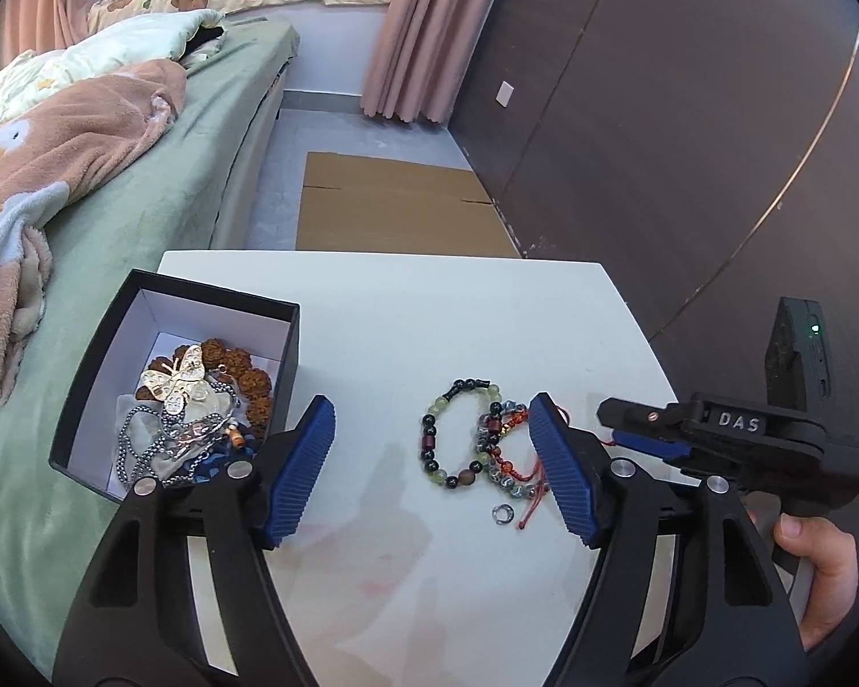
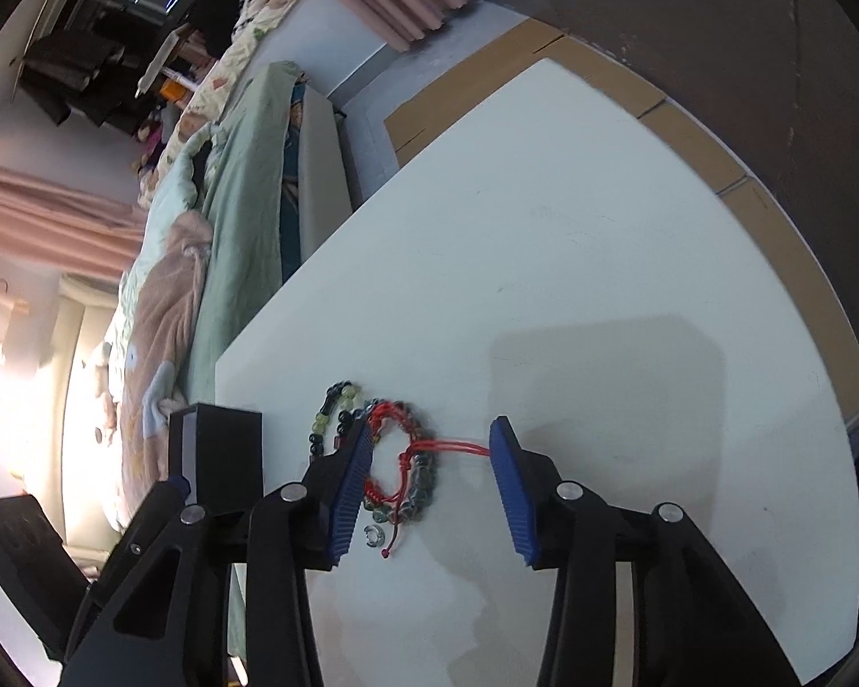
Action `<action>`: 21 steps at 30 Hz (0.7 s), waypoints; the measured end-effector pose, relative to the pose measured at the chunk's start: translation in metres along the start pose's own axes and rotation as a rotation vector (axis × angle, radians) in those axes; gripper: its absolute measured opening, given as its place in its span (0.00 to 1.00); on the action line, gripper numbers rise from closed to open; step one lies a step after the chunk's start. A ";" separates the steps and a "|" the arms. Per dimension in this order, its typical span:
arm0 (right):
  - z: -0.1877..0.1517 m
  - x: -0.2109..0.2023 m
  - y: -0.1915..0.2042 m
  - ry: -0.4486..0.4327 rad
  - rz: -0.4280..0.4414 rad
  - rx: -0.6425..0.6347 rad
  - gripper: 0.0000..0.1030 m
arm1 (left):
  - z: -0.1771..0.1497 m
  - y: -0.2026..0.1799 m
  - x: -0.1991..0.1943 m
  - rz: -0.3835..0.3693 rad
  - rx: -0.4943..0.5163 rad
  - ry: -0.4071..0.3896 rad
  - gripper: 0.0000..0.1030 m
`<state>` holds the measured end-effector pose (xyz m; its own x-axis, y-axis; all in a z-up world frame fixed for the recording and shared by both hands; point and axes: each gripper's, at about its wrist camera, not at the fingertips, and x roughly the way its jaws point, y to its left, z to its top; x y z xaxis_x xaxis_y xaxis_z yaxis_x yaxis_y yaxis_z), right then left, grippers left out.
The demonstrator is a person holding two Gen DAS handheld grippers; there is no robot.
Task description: Organize jewelry
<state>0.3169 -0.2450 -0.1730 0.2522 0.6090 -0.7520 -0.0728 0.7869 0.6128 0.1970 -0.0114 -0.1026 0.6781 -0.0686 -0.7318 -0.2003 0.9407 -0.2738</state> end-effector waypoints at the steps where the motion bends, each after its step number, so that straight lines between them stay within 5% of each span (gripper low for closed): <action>1: 0.000 -0.003 -0.001 -0.009 0.003 0.005 0.41 | 0.000 -0.001 0.001 0.000 0.000 0.002 0.66; 6: 0.004 -0.013 -0.005 -0.042 -0.004 0.017 0.42 | -0.001 -0.002 0.006 -0.007 -0.002 0.011 0.60; 10: -0.001 0.005 -0.002 0.028 0.012 0.003 0.39 | -0.002 -0.004 0.011 -0.017 -0.005 0.023 0.52; 14: -0.005 0.020 -0.002 0.057 0.020 0.030 0.05 | -0.002 -0.008 0.016 -0.028 0.002 0.033 0.49; 21: -0.001 -0.001 0.005 -0.032 0.056 0.010 0.04 | -0.004 -0.014 0.031 -0.035 0.020 0.059 0.49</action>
<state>0.3151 -0.2415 -0.1692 0.2783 0.6482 -0.7088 -0.0784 0.7508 0.6559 0.2183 -0.0278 -0.1239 0.6413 -0.1206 -0.7578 -0.1630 0.9436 -0.2881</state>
